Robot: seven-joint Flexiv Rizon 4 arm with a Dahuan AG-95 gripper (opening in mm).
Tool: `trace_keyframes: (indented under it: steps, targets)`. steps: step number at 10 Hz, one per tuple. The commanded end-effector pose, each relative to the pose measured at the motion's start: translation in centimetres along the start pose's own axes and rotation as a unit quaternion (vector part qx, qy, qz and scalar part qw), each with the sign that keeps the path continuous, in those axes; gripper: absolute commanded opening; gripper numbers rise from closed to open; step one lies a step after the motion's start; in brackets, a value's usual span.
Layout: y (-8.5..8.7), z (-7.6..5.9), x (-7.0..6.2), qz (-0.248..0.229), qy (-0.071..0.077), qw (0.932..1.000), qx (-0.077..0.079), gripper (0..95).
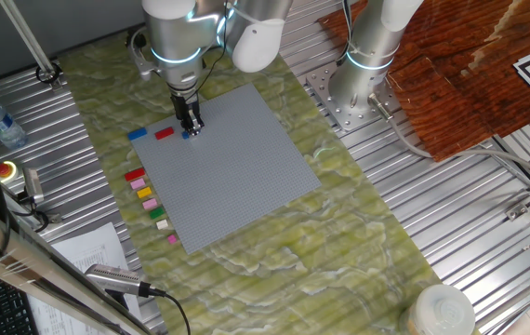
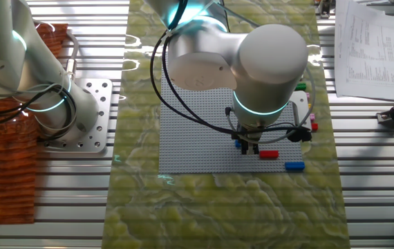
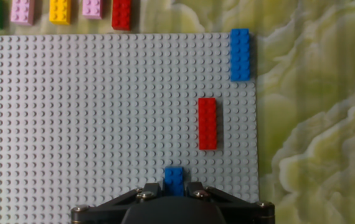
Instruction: Stack small Lego blocks randomly, one at a time
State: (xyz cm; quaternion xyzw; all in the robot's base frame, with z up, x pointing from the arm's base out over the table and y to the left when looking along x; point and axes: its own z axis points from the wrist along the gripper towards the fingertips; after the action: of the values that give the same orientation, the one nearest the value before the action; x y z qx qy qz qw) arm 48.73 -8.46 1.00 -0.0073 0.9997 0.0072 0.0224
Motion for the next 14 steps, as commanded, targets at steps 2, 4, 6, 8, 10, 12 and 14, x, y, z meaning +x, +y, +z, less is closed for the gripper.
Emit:
trace_keyframes:
  steps: [2,4,6,8,10,12,14]
  targets:
    - [0.1,0.0,0.1,-0.001,0.007,1.0000,0.002,19.0]
    - [0.1,-0.5,0.1,-0.001,0.007,1.0000,0.003,19.0]
    - [0.2,-1.2,0.2,-0.003,0.007,1.0000,0.003,19.0]
    - [0.4,-1.9,0.3,-0.006,0.007,0.9999,0.005,19.0]
    - [0.4,-1.8,0.3,-0.006,0.009,0.9999,0.009,0.0]
    - [0.3,-1.8,0.3,-0.008,0.009,0.9999,0.010,0.0]
    - [0.3,-1.4,0.3,-0.012,0.010,0.9998,0.013,0.0]
